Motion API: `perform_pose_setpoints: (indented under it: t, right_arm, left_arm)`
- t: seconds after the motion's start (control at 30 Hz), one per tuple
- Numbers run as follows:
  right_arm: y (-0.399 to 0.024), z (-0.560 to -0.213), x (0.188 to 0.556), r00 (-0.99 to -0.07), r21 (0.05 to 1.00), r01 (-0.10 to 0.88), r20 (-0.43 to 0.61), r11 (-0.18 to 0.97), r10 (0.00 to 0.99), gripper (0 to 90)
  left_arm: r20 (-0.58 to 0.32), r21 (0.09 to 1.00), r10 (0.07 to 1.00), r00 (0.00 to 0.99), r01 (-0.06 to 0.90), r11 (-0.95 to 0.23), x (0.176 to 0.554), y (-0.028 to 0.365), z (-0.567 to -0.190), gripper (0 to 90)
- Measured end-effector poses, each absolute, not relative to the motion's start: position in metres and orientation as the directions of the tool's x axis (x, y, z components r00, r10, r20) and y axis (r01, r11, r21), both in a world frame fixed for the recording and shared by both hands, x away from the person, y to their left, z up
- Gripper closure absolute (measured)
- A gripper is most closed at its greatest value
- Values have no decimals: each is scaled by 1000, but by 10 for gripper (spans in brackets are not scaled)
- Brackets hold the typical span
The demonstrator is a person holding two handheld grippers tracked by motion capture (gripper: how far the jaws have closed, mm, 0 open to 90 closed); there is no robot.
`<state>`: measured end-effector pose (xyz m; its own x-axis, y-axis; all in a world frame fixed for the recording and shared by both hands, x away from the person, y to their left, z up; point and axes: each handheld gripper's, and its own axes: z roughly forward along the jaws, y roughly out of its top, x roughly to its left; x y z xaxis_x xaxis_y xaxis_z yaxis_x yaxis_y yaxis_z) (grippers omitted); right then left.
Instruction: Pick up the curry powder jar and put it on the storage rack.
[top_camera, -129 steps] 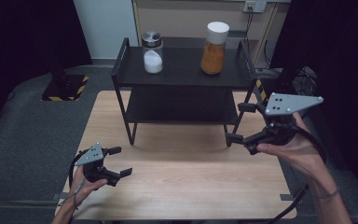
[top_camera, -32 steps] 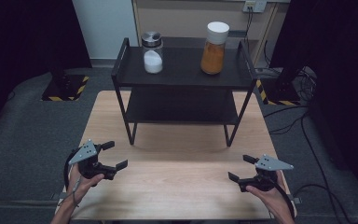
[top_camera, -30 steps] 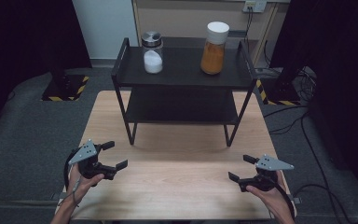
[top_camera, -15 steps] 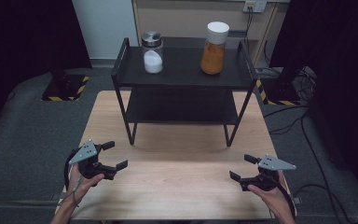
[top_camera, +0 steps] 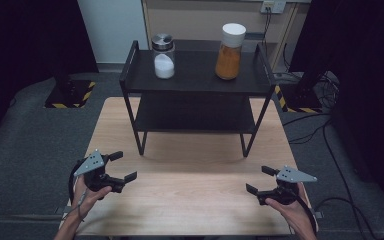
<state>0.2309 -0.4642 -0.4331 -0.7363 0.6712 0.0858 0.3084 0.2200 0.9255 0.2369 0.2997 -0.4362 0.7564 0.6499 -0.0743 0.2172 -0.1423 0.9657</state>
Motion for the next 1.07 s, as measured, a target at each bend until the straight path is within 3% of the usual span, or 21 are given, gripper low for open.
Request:
perform_pose_setpoints:
  t: [1.07]
  right_arm:
    - [-464, -434, 231, -738, 926, 308, 87, 220, 669, 71]
  left_arm:
    - [-73, 967, 651, 755, 213, -139, 236, 300, -436, 8]
